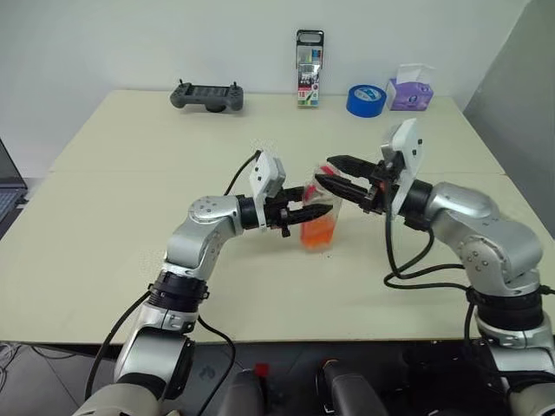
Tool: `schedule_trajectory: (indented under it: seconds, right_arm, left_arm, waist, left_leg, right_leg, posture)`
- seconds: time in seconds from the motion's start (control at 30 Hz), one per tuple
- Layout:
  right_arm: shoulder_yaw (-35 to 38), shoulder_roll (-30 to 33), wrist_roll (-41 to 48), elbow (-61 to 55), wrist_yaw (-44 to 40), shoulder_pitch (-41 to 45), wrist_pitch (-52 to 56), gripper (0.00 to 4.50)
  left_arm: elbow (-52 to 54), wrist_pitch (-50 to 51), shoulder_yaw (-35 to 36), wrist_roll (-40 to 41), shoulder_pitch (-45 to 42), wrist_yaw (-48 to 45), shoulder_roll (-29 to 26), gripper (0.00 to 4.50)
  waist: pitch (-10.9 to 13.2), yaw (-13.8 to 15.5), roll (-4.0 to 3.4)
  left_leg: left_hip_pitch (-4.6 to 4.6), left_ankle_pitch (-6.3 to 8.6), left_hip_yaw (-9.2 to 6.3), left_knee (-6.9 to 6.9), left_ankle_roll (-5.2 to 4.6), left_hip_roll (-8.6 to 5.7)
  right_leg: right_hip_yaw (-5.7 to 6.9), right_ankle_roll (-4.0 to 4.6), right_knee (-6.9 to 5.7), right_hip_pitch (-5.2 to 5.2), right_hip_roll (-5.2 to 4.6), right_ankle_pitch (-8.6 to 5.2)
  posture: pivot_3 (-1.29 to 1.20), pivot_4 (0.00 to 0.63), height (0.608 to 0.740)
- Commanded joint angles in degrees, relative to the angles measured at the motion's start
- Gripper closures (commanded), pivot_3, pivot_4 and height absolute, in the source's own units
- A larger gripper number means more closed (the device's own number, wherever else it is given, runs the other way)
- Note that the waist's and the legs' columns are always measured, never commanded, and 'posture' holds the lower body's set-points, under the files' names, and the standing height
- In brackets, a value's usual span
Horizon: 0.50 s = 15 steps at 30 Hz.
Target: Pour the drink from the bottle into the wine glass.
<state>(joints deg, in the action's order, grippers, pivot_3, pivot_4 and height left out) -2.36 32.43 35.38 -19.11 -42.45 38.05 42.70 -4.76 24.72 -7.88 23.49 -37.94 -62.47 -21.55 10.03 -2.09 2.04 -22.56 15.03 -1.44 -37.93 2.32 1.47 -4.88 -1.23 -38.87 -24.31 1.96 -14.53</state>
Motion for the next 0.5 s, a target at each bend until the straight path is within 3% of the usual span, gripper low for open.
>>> schedule_trajectory:
  seconds: [0.03, 0.17, 0.27, 0.37, 0.5]
  right_arm:
    - [-0.17, 4.79, 0.06, 7.07, -10.32, 2.85, -1.33, 2.73]
    - [-0.62, 6.65, -0.91, 12.11, -15.28, 5.19, -3.01, 2.73]
    - [3.09, 7.15, 1.18, 10.77, -13.99, 4.34, -0.75, 2.73]
    - [7.47, 6.22, 2.66, 7.25, -8.46, 1.93, 1.43, 2.12]
    - [12.87, 3.1, 4.96, 0.86, 1.13, -1.52, 4.65, 0.69]
  left_arm:
    - [7.25, 0.66, -1.2, 4.85, -0.47, -9.47, -3.22, 2.73]
    - [4.67, -1.15, -1.57, 3.39, -1.78, -12.38, -4.56, 2.73]
    - [2.37, -2.42, -0.46, 2.46, -2.73, -10.88, -3.67, 2.73]
    - [0.84, -3.6, 0.21, 1.82, -3.05, -8.42, -2.6, 2.73]
    - [0.55, -4.26, 0.22, 1.27, -2.27, -5.96, -1.73, 2.73]
  waist:
    - [0.03, -0.04, -0.04]
    - [0.04, 0.1, -0.05]
    - [0.08, 0.2, -0.1]
    - [0.08, 0.25, -0.1]
    - [0.08, 0.26, -0.1]
  left_leg:
    - [0.02, 0.01, 0.01, 0.0, -0.01, -0.01]
    - [0.01, 0.02, -0.03, -0.02, -0.03, 0.01]
    - [-0.03, 0.02, -0.02, -0.04, -0.04, 0.01]
    - [-0.05, 0.06, -0.04, -0.05, -0.1, 0.05]
    - [-0.08, 0.07, -0.06, -0.06, -0.12, 0.07]
  right_leg:
    - [0.04, 0.0, -0.01, 0.01, 0.01, 0.0]
    - [0.12, 0.02, 0.01, 0.02, 0.01, -0.01]
    - [0.11, 0.02, 0.01, 0.01, 0.01, -0.02]
    - [0.1, 0.02, 0.01, 0.01, -0.01, -0.01]
    - [0.02, 0.02, -0.01, -0.01, -0.02, -0.01]
  posture:
    - [0.0, 0.15, 0.74]
    - [0.0, 0.15, 0.74]
    - [0.0, 0.15, 0.74]
    - [0.0, 0.15, 0.74]
    - [0.0, 0.15, 0.74]
